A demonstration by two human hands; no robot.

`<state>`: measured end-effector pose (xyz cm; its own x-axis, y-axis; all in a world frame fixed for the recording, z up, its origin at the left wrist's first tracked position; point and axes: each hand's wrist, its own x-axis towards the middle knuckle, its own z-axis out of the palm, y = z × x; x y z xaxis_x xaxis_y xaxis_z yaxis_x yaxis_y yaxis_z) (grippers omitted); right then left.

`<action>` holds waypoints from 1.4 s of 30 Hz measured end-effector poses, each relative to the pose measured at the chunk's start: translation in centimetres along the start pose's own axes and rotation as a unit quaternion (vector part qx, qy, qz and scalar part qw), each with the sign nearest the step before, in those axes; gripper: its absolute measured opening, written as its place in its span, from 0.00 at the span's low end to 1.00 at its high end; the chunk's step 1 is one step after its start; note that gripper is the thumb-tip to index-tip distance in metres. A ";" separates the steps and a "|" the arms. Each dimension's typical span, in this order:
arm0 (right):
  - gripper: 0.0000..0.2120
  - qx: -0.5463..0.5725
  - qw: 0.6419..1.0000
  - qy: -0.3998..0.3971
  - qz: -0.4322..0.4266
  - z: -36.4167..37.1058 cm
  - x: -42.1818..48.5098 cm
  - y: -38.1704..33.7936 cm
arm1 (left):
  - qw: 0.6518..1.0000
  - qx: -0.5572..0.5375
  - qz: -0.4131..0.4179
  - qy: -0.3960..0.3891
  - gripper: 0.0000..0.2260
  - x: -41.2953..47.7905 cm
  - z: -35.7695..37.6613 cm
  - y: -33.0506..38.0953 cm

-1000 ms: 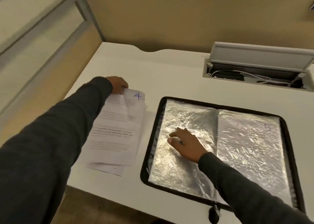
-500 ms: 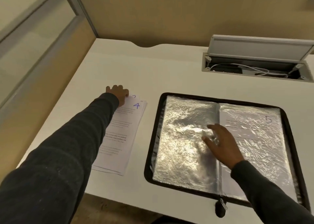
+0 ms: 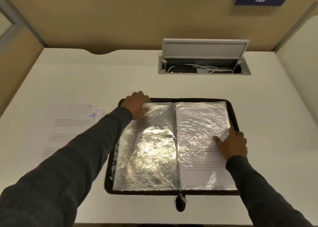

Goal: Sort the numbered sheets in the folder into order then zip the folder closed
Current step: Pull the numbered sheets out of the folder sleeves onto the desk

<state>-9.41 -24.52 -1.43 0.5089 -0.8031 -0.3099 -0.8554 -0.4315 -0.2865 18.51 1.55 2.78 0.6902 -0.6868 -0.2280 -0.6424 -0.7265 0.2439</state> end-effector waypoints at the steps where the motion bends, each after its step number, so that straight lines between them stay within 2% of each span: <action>1: 0.31 0.003 1.000 -0.001 0.009 -0.3 0.2 0.1 | 1.000 -0.011 0.013 -0.004 0.18 0.3 0.5 1.9; 6: 0.26 0.081 0.997 -0.008 0.013 -1.4 1.9 0.8 | 0.997 -0.044 0.052 -0.024 0.11 2.2 3.0 9.7; 12: 0.12 0.176 0.984 -0.003 0.035 -2.1 3.2 1.3 | 0.996 -0.073 0.042 -0.031 0.18 4.4 5.4 14.8; 18: 0.05 0.181 0.983 0.002 0.005 -2.4 4.3 2.4 | 0.999 -0.002 0.031 -0.023 0.21 7.0 6.5 18.0; 21: 0.04 0.193 0.981 0.008 -0.028 -2.4 4.4 3.0 | 0.999 -0.003 0.026 -0.018 0.21 7.9 6.8 19.2; 24: 0.03 0.219 0.974 0.002 -0.060 -2.3 4.5 3.8 | 0.999 -0.010 0.019 0.024 0.19 8.6 6.8 19.7; 30: 0.07 0.308 0.947 -0.019 -0.088 -3.3 4.7 4.3 | 0.996 -0.068 0.021 0.048 0.03 9.5 5.2 19.7; 34: 0.02 0.377 0.922 -0.047 -0.072 -3.3 5.1 4.2 | 0.994 -0.082 0.049 0.044 0.03 10.0 4.3 19.2; 37: 0.10 0.402 0.909 -0.086 -0.071 -3.2 5.5 3.9 | 0.986 -0.155 0.055 0.027 0.04 10.0 3.8 18.9; 42: 0.07 0.363 0.922 -0.114 -0.071 -3.0 5.9 3.4 | 0.973 -0.227 0.040 0.004 0.04 9.9 2.6 18.9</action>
<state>-9.63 -31.95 -1.52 0.6882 -0.6168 -0.3820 -0.5314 -0.0699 -0.8442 12.31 -19.00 2.64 0.6474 -0.7397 -0.1835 -0.4822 -0.5840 0.6530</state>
